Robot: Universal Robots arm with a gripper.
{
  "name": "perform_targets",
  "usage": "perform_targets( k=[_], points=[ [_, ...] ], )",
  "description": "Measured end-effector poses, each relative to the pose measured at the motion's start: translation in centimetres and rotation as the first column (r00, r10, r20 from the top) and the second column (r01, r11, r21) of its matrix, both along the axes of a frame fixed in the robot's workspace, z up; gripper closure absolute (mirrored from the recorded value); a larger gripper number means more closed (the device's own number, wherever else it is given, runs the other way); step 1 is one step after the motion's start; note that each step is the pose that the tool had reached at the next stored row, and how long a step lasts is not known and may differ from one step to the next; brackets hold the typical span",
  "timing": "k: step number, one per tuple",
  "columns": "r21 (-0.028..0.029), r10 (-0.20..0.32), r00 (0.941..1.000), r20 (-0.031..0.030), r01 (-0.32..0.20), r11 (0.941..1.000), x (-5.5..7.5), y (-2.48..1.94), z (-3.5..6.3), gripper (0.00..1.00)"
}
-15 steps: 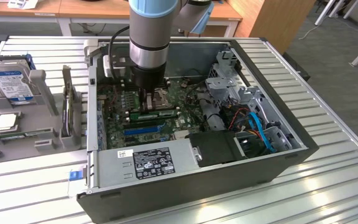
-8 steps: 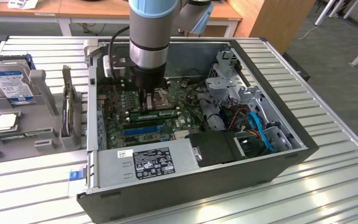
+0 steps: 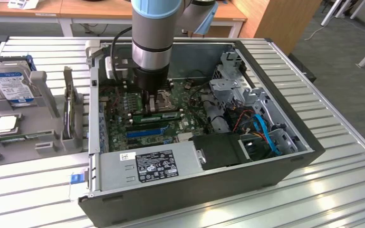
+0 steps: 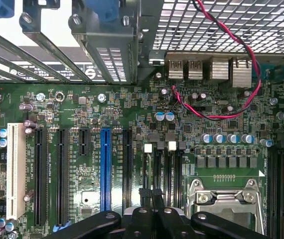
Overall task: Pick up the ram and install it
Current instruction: 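Press down the ram until it locks into place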
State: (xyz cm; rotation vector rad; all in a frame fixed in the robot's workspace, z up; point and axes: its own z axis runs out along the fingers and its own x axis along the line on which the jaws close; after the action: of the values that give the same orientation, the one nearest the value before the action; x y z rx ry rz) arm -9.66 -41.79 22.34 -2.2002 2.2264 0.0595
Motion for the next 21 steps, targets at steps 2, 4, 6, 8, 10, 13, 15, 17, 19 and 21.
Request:
perform_targets(
  k=[2, 4, 6, 8, 10, 13, 15, 17, 19, 21],
  points=[
    [-0.0002, 0.000, 1.0000, 0.0000, 0.000, 1.0000, 0.00, 0.00, 0.00, 0.90],
    [-0.0002, 0.000, 1.0000, -0.0002, 0.000, 1.0000, 0.00, 0.00, -0.04, 0.90],
    [-0.0001, 0.000, 1.0000, -0.0002, 0.000, 1.0000, 0.00, 0.00, -0.07, 0.90],
    [0.0000, 0.000, 1.0000, -0.0001, 0.000, 1.0000, 0.00, 0.00, -0.07, 0.90],
    [-0.0001, 0.000, 1.0000, 0.0000, 0.000, 1.0000, 0.00, 0.00, -0.07, 0.90],
    [0.0000, 0.000, 1.0000, 0.0000, 0.000, 1.0000, 0.00, 0.00, -0.08, 0.90],
    [0.0003, 0.000, 1.0000, 0.0001, 0.000, 1.0000, 0.00, 0.00, -0.04, 0.90],
    [0.0010, 0.000, 1.0000, 0.0009, 0.000, 1.0000, 0.02, 0.02, 0.10, 0.90],
    [0.0000, 0.000, 1.0000, 0.0000, 0.000, 1.0000, 0.01, 0.00, 0.38, 0.90],
    [0.0000, 0.000, 1.0000, 0.0000, 0.000, 1.0000, 0.00, 0.00, 0.62, 0.90]
  ],
)
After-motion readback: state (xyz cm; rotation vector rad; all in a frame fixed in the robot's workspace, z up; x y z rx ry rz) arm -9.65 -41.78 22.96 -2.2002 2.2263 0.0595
